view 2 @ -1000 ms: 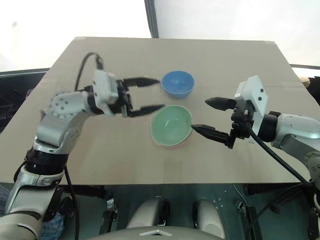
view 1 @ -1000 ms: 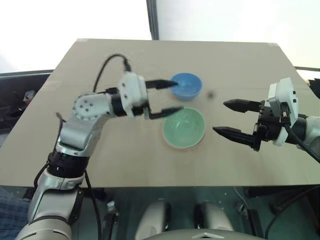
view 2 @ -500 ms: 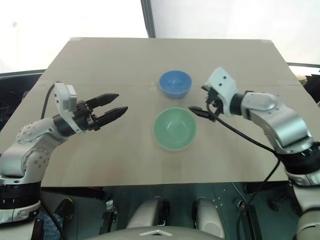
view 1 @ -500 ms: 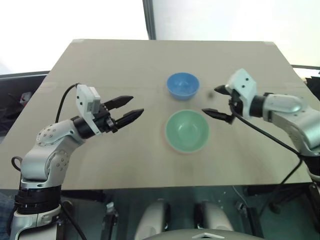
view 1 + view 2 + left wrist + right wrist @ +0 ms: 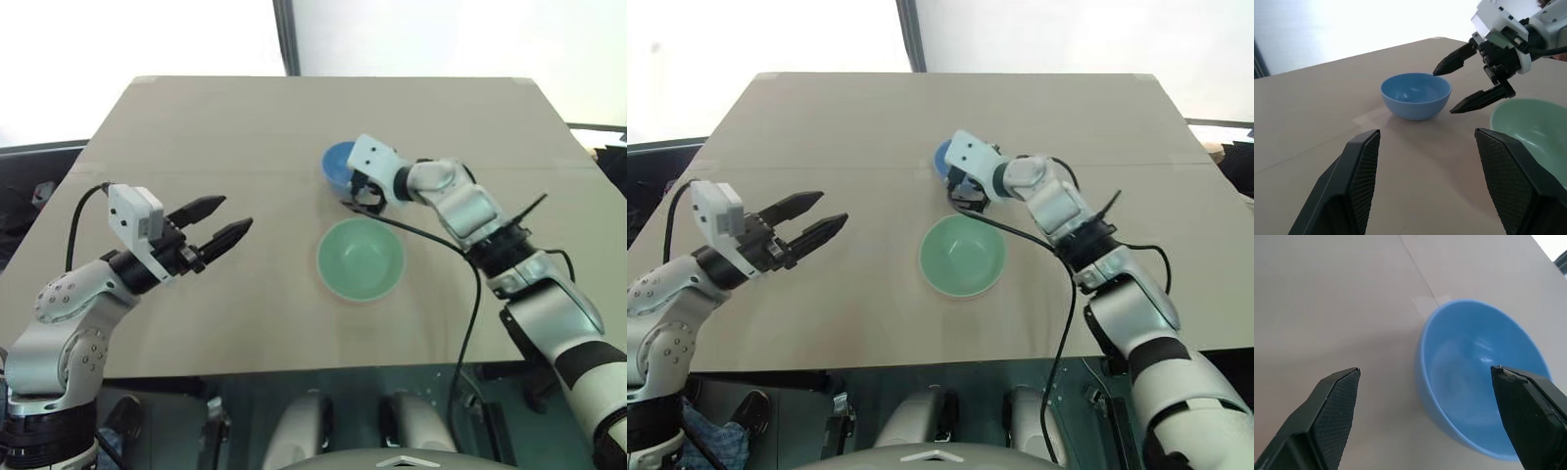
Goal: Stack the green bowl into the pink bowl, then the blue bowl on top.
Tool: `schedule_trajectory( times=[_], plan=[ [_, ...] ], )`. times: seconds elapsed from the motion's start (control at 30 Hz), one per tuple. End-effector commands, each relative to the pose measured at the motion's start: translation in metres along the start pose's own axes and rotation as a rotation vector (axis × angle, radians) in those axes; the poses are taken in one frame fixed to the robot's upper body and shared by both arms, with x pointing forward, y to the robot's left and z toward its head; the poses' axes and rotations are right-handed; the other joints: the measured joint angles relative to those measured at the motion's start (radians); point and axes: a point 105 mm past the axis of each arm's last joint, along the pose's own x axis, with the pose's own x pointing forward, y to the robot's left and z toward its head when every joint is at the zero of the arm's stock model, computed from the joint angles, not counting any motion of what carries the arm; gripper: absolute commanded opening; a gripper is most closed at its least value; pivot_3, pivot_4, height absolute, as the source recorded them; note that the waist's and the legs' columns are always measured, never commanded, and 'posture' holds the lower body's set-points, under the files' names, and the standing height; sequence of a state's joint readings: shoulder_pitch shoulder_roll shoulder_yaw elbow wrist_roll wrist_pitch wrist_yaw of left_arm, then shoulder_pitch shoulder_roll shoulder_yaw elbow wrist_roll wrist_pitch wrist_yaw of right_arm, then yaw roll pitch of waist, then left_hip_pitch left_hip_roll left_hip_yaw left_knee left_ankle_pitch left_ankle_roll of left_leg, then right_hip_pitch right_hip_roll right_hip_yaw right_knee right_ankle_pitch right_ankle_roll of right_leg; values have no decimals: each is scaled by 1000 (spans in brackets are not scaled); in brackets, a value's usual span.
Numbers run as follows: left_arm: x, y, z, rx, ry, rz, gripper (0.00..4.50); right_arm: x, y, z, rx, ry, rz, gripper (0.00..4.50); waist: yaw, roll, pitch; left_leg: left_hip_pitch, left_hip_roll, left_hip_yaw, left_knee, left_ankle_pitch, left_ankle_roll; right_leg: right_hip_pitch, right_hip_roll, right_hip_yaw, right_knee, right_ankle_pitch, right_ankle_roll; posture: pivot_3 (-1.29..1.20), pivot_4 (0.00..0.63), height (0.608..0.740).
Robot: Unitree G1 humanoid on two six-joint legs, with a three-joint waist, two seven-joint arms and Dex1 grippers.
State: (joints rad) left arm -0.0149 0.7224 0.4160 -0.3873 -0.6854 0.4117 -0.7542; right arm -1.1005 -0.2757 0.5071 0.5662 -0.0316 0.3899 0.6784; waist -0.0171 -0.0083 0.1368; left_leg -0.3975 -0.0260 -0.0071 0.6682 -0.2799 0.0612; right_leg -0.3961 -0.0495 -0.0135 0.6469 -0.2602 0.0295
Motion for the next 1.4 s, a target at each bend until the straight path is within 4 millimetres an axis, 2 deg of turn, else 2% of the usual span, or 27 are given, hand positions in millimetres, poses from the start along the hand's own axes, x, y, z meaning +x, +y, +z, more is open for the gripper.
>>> schedule_trajectory(
  times=[0.03, 0.2, 0.3, 0.4, 0.43, 0.53, 0.6, 0.73, 0.83, 0.97, 1.03, 1.1, 1.17, 1.27, 1.4],
  plan=[
    [-8, 0, 15, 54, -33, 39, 3259, 13, -7, 11, -38, 12, -13, 4500, -3, 0, 0, 0, 0, 0, 0, 0, 0, 0, 0, 0, 1, 0, 0, 0, 150, 740],
    [-9, -1, 13, 53, -33, 52, 3259, 26, -10, 3, -43, 90, -23, 4500, -2, 1, 1, 1, 0, -1, -1, 1, -3, -1, 0, 0, 3, 0, 0, 0, 150, 740],
    [-9, -3, 13, 52, -33, 53, 3290, 28, -10, 0, -46, 104, -17, 3832, -3, 2, 1, 1, -1, -1, -1, 1, -3, -1, 0, 0, 3, 0, -1, 0, 150, 740],
    [-7, -2, 13, 52, -35, 54, 3290, 29, -11, -3, -53, 112, -17, 2750, -9, 2, 1, 1, -1, -1, -2, 1, -3, -1, 0, 0, 3, 0, -1, 0, 150, 740],
    [-7, -2, 13, 52, -36, 54, 3290, 29, -11, -3, -52, 112, -16, 2170, -12, 2, 1, 1, -1, -1, -2, 2, -3, -1, 0, 0, 3, 0, -1, 0, 150, 740],
    [-6, -2, 13, 51, -38, 55, 3290, 29, -11, -4, -53, 112, -14, 1110, -23, 3, 2, 1, -1, -1, -2, 2, -3, -1, 0, 0, 3, 0, -1, 0, 150, 740],
    [-5, -2, 13, 48, -41, 51, 3290, 29, -11, -4, -52, 110, -13, 76, -25, 3, 2, 1, -1, -1, -2, 2, -4, -1, 0, 0, 4, 0, -1, 0, 150, 740],
    [-3, -1, 12, 46, -41, 47, 3290, 29, -12, -1, -61, 101, -18, 19, -26, 3, 2, 2, -1, -1, -2, 2, -4, -1, 0, 0, 5, 0, -1, 0, 150, 740],
    [0, -3, 12, 40, -46, 35, 3290, 25, -20, 6, -111, 72, -43, 19, -26, 3, 2, 2, -1, -1, -2, 2, -4, -1, 0, 0, 5, 0, -1, 0, 150, 740],
    [2, -4, 11, 35, -45, 21, 3290, 8, -32, 22, -204, 1, -37, 19, -23, 4, 3, 1, -1, -1, -2, 2, -4, -2, 0, 0, 5, 0, -1, 0, 150, 740],
    [4, -5, 9, 30, -42, 6, 3290, -7, -31, 38, -330, -56, -7, 19, -23, 4, 3, 1, -1, -1, -2, 2, -4, -3, 0, 0, 5, 0, -1, 0, 150, 740],
    [7, -6, 7, 27, -41, -16, 3290, -25, -16, 55, -439, -112, 57, 19, -18, 4, 2, 0, -1, -2, -2, 2, -4, -3, 0, 0, 4, 0, -1, 0, 150, 740],
    [12, -6, 7, 22, -49, -34, 3290, -42, 4, 62, -502, -142, 124, 19, -19, 3, 2, 0, -1, -2, -3, 2, -4, -3, 0, 0, 3, 0, 0, 0, 150, 740],
    [21, -8, 7, 26, -52, -83, 3290, -66, 35, 62, -562, -151, 209, 19, -19, 3, 2, 0, -1, -2, -4, 2, -4, -2, 0, 0, 3, 0, 0, 0, 150, 740],
    [31, -4, 8, 40, -47, -138, 3290, -86, 60, 54, -616, -138, 286, 19, -14, 3, 2, 0, -1, -1, -2, 2, -4, -2, -1, 0, 5, 0, 0, 0, 150, 740]
  ],
)
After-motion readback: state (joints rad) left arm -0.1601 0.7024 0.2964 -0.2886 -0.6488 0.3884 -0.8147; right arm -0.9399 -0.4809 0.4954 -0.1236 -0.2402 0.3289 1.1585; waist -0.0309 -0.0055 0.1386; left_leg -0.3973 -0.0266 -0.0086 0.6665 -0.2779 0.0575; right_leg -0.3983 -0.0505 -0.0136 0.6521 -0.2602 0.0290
